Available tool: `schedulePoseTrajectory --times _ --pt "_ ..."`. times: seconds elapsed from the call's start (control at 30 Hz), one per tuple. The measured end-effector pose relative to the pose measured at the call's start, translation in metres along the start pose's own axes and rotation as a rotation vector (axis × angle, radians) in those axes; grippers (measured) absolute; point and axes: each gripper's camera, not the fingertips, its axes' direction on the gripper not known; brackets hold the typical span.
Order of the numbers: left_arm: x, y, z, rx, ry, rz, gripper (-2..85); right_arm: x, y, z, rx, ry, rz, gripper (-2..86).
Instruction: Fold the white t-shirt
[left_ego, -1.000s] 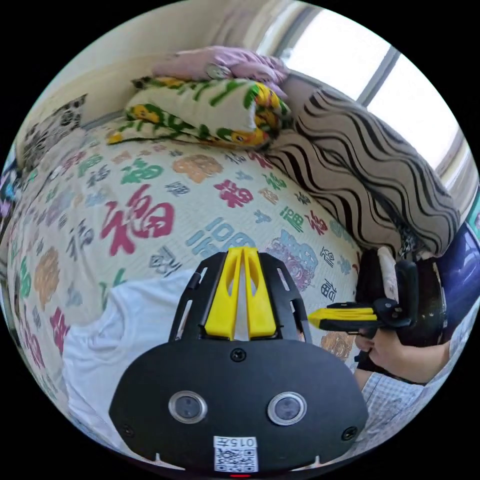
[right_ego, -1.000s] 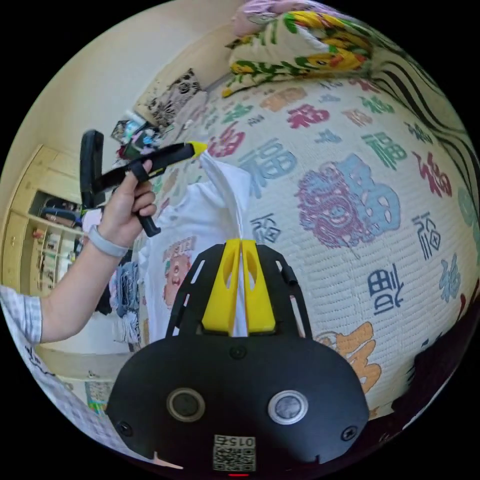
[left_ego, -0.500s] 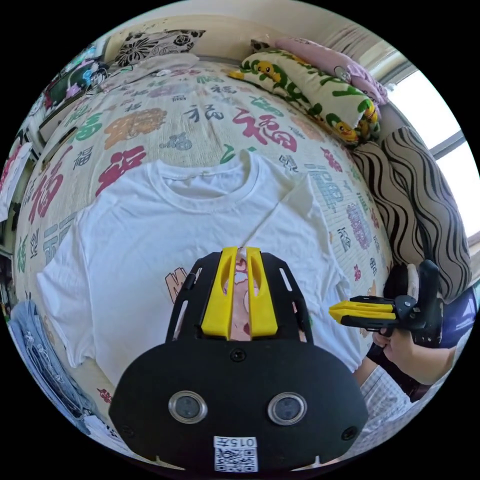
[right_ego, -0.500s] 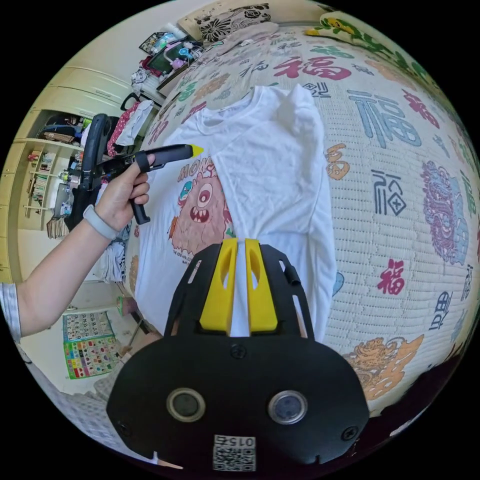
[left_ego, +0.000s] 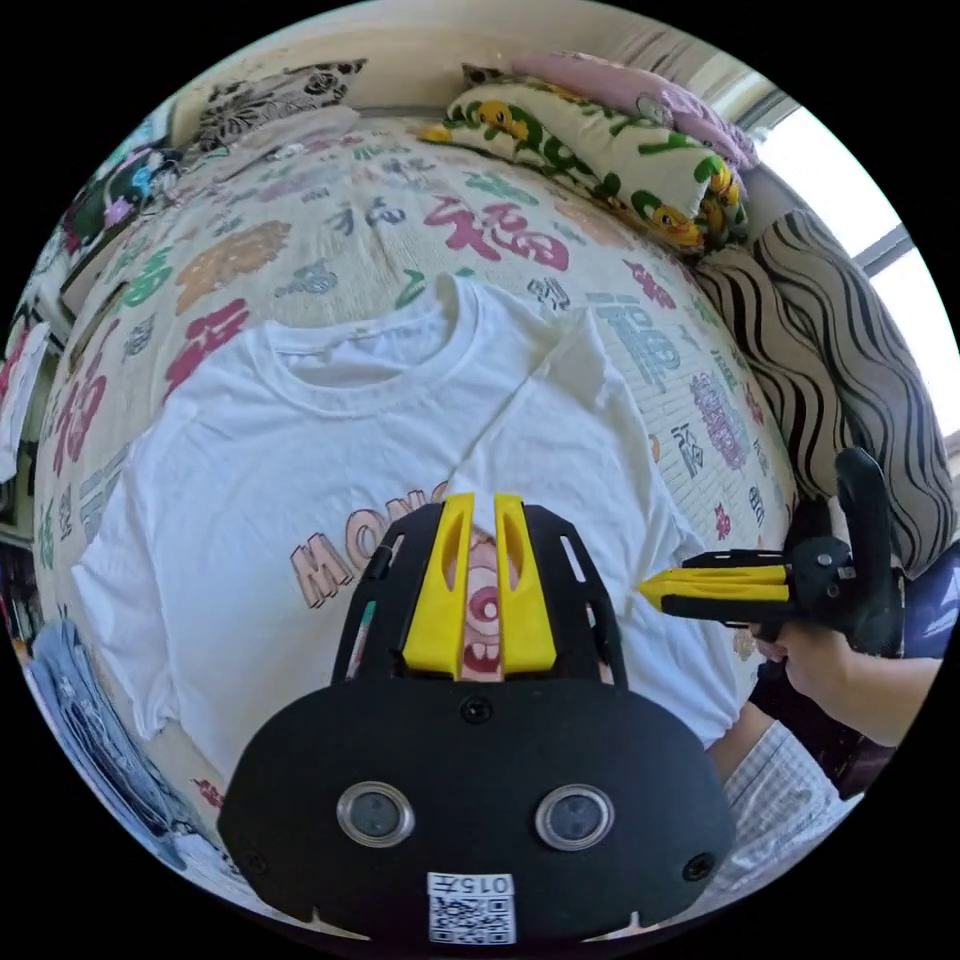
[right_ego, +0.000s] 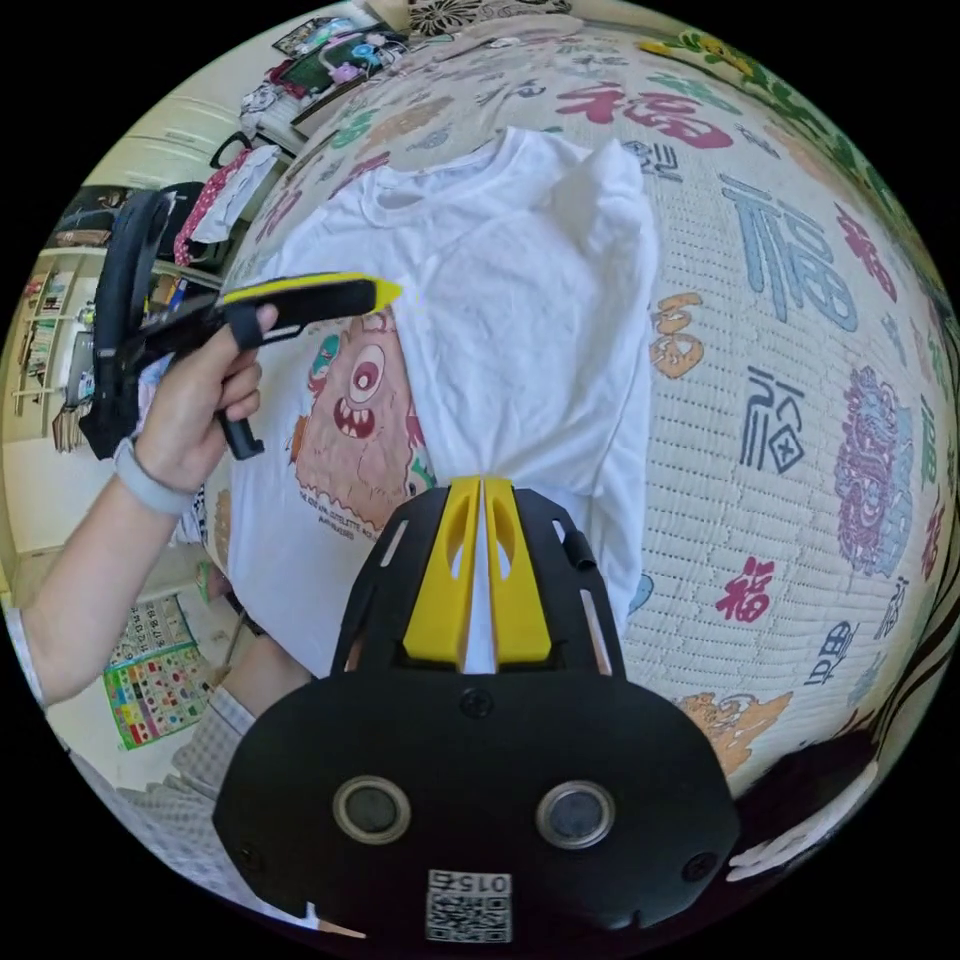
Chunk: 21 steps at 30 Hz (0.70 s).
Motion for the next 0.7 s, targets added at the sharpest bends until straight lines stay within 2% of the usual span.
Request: schedulePoseTrajectory --times 0.13,0.3,0.37,0.57,0.7 --pt "-0.053 0.063 -0.058 0.097 -0.082 -0.2 5.4 -0.056 -0.041 -0.029 0.043 -0.024 -0.075 2.0" --pt "-0.157 0.17 -0.115 0.147 -0.189 -0.553 6.7 -0.18 -0.136 -0.037 0.073 -0.058 -0.248 5.1" --pt "-0.188 0.191 -0.118 0.149 -0.182 -0.625 6.9 -0.225 -0.17 -0.026 0.057 -0.058 -0.3 5.6" --pt "-0.244 0.2 -0.102 0.137 -0.103 -0.646 8.1 -0.364 -0.269 0.035 -0.065 -0.003 -0.438 7.7" --pt "-0.261 0.199 -0.087 0.116 -0.045 -0.647 8.1 -0.437 -0.314 0.078 -0.161 0.126 -0.537 8.4"
